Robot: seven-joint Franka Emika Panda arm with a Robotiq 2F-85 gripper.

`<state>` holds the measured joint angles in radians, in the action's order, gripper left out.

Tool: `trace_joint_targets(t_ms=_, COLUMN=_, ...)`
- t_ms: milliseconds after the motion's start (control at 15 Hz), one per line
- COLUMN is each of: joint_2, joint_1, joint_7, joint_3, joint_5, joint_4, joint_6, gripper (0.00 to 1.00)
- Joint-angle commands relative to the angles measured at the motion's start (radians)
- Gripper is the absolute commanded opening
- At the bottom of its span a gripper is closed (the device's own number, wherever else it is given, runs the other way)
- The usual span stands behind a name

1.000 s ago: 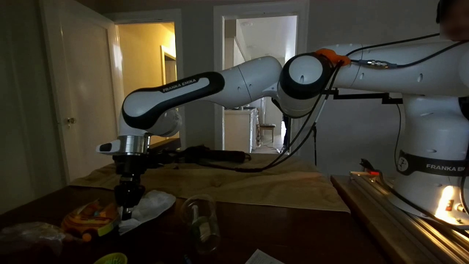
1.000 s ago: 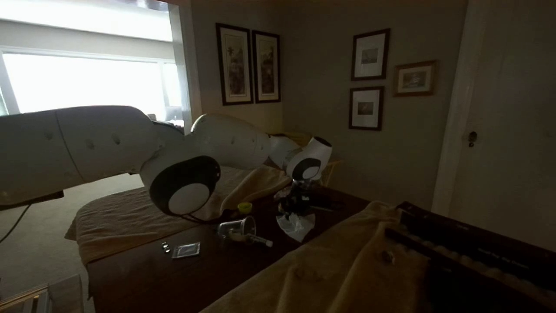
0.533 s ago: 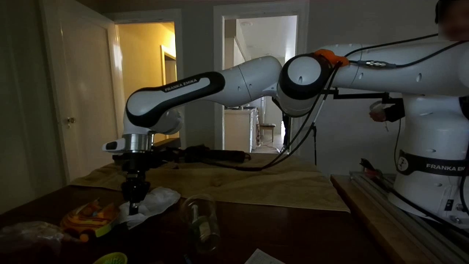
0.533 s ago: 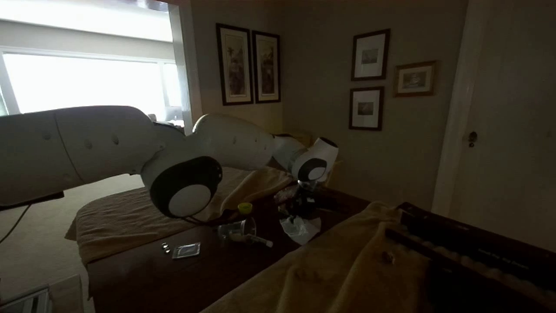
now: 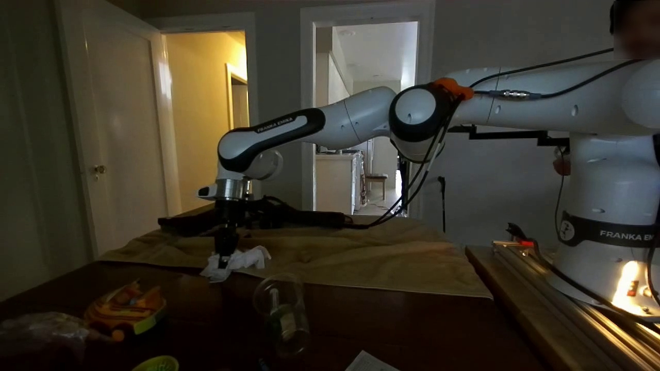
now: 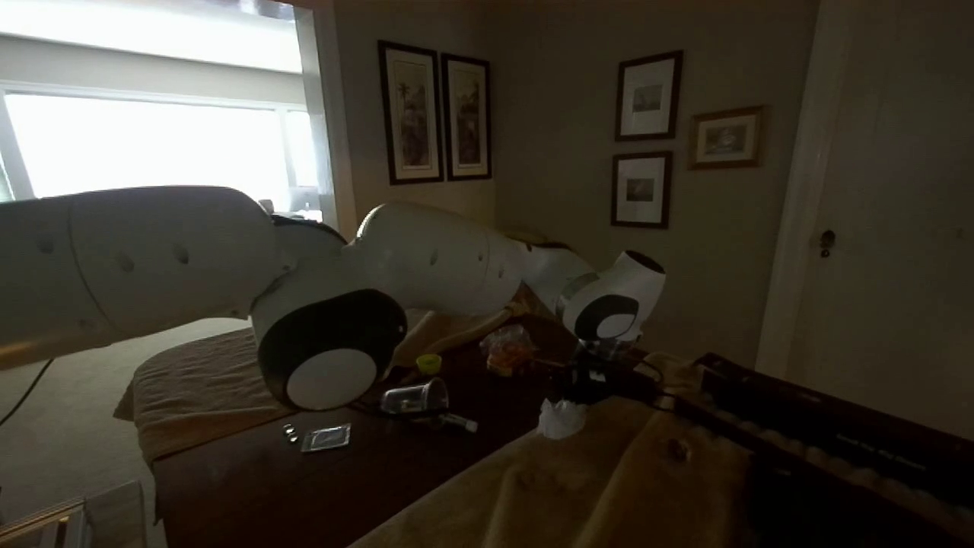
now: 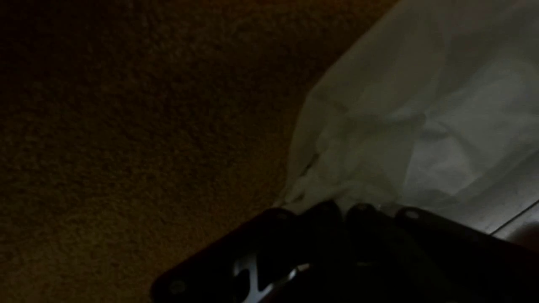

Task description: Remove the tennis ball from the clear cup and use the napkin to wipe the table then move the toy car to the right.

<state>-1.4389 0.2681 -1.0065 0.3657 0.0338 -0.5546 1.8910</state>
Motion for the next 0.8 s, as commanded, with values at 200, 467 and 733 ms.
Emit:
trace_joint_targets(t_ms=200, joint_2=-0.010, joint_1=-0.164, joint_7=-0.058, joint_3=0.001, joint_5=0.036, joint_4=0.005, joint_6=-0.041, gripper=0.02)
trace_joint_targets(t_ms=467, joint_2=-0.017, joint_1=-0.206, joint_7=-0.047, joint_3=-0.011, joint_5=0.025, joint_4=0.022, joint_6=-0.048, gripper=0.02)
trace_joint_targets(t_ms=733, joint_2=-0.019, joint_1=-0.125, joint_7=0.027, joint_3=-0.030, joint_5=-0.003, joint_4=0.030, joint_6=-0.025, gripper=0.02)
